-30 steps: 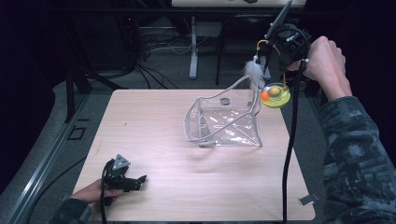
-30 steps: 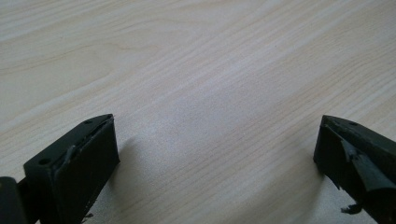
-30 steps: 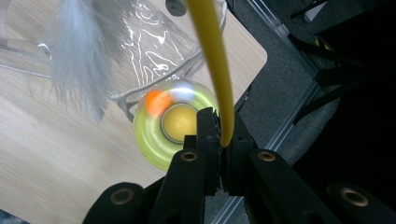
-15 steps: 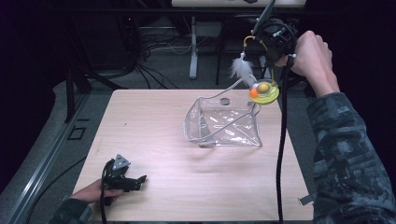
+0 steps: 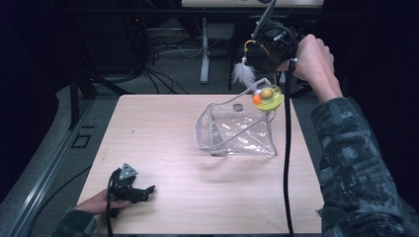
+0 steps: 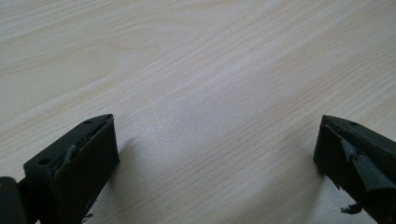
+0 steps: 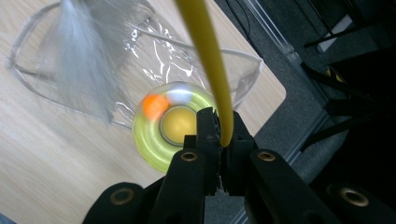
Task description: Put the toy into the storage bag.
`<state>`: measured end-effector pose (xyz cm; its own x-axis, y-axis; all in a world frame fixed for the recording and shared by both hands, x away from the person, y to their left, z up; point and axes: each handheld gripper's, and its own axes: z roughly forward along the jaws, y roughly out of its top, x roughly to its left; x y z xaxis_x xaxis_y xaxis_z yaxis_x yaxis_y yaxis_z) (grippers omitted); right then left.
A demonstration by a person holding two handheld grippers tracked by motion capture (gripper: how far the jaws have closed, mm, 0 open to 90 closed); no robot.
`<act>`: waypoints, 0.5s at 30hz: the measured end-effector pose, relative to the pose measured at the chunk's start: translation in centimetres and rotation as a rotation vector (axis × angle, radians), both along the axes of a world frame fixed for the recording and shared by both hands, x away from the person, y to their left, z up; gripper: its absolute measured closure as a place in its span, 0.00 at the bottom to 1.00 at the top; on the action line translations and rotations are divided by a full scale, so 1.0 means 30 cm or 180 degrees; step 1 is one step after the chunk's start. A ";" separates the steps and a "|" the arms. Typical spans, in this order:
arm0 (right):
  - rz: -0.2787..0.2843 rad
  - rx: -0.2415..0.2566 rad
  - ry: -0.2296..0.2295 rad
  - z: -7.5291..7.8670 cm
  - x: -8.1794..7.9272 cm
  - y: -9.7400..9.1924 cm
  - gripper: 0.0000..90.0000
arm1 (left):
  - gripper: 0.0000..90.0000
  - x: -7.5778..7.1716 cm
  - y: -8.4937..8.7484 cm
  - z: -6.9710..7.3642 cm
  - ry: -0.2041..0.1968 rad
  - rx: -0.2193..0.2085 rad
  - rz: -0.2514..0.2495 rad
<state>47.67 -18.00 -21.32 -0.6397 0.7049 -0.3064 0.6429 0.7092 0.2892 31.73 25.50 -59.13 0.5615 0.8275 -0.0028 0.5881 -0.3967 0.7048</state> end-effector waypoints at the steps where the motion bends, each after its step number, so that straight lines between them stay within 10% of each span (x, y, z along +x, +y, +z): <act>1: 0.0013 0.0022 0.0001 -0.003 0.002 0.005 0.97 | 0.00 0.000 0.000 0.000 -0.0001 0.0002 0.0000; 15: 0.0083 0.0099 0.0053 -0.063 0.033 0.060 0.97 | 0.00 0.000 0.000 0.000 0.0000 0.0000 0.0000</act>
<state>48.67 -16.19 -23.23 -0.6630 0.6968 -0.2736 0.6292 0.7167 0.3008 31.73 25.50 -59.13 0.5616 0.8274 -0.0030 0.5881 -0.3966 0.7048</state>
